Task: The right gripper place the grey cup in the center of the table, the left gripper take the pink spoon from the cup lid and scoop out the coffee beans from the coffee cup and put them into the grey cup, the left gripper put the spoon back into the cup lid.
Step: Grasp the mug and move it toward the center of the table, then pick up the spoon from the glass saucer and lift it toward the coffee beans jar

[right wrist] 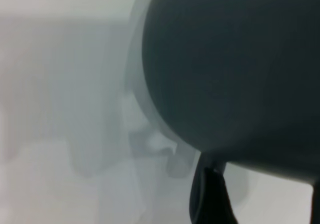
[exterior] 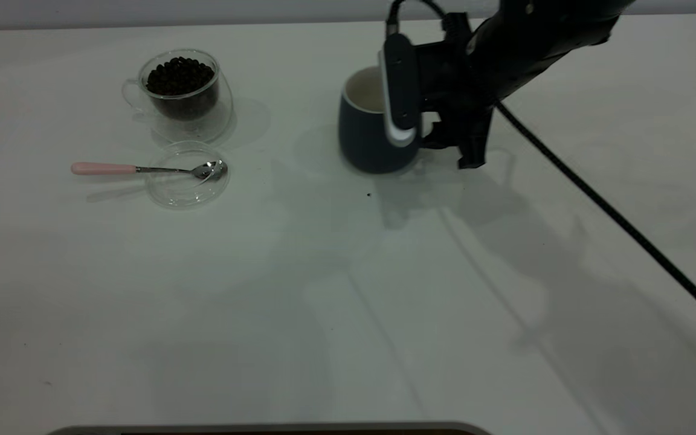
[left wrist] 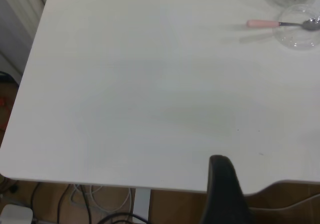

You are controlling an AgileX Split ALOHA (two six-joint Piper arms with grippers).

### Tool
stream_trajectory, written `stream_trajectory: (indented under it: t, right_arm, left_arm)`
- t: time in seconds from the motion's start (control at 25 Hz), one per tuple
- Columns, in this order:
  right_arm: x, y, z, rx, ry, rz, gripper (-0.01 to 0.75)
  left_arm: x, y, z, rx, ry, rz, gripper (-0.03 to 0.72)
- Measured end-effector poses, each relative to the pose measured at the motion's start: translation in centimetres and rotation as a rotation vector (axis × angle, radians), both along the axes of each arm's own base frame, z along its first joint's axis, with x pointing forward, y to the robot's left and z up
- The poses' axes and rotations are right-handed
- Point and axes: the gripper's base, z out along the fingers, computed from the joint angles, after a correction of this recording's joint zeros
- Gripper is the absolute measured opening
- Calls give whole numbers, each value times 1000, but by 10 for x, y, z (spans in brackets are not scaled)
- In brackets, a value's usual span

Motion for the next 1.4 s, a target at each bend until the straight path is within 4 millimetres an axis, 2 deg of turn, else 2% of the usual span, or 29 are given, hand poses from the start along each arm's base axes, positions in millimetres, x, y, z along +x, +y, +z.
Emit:
stream_trajectory:
  t: [0.2, 0.44, 0.56, 0.68, 0.8, 0.96, 1.12, 1.24, 1.4]
  right_arm:
    - [-5, 16, 0, 50, -22, -2, 551]
    - [-5, 17, 1, 84, -11, -38, 551]
    - [-5, 6, -3, 72, 58, -87, 551]
    - [-5, -17, -7, 47, 171, -175, 551]
    - [-1, -46, 3, 56, 250, -289, 551]
    - [7, -87, 45, 214, 370, -585, 551]
    - [-5, -115, 120, 426, 575, -863, 551]
    - [-32, -131, 171, 460, 762, -978, 551]
    - [-71, -151, 222, 428, 923, -1079, 551]
  left_arm:
    - [0, 0, 0, 0, 0, 0, 536]
    - [0, 0, 0, 0, 0, 0, 536]
    - [0, 0, 0, 0, 0, 0, 536]
    - [0, 0, 0, 0, 0, 0, 536]
    - [0, 0, 0, 0, 0, 0, 536]
    - [0, 0, 0, 0, 0, 0, 536]
    - [0, 0, 0, 0, 0, 0, 536]
    - [0, 0, 0, 0, 0, 0, 536]
    - [0, 0, 0, 0, 0, 0, 536]
